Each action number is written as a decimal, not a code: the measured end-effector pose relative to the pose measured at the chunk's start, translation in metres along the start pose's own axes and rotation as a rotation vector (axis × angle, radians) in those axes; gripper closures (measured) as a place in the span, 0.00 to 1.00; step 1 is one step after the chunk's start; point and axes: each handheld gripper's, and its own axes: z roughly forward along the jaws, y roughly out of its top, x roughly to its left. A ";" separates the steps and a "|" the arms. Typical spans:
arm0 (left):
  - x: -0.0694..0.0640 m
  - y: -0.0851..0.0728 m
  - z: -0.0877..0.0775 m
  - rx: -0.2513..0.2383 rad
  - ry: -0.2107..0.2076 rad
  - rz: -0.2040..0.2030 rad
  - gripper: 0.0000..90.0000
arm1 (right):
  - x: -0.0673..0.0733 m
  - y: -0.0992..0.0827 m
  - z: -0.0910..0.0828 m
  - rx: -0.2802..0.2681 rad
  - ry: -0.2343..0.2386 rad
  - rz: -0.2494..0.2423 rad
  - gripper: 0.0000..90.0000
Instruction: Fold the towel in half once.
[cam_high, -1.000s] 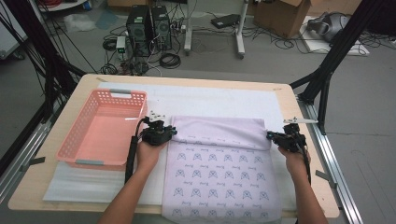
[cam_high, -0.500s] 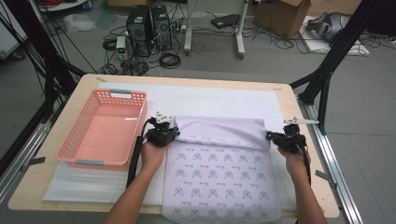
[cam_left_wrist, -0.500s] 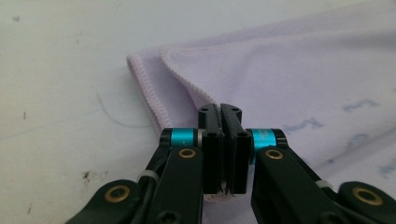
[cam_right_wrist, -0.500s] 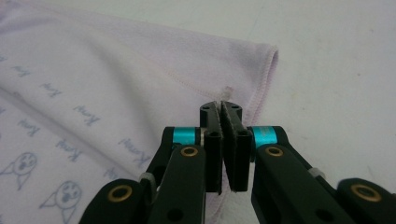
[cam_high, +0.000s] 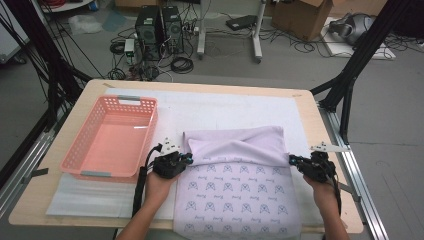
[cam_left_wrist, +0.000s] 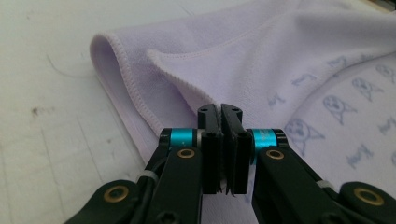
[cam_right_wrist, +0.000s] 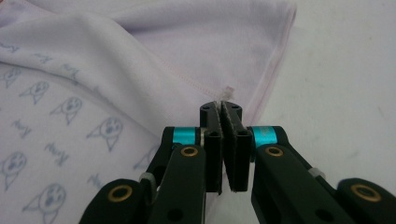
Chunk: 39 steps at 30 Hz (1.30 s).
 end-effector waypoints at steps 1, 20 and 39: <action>0.000 -0.001 0.000 0.006 0.001 -0.005 0.92 | 0.000 -0.004 -0.002 0.001 0.003 0.001 0.97; 0.020 0.042 0.045 0.049 0.035 -0.023 0.57 | 0.008 -0.021 -0.011 -0.028 0.032 -0.005 0.97; -0.003 0.017 -0.004 -0.065 -0.019 0.048 0.97 | 0.012 -0.022 -0.025 -0.049 0.014 -0.007 0.97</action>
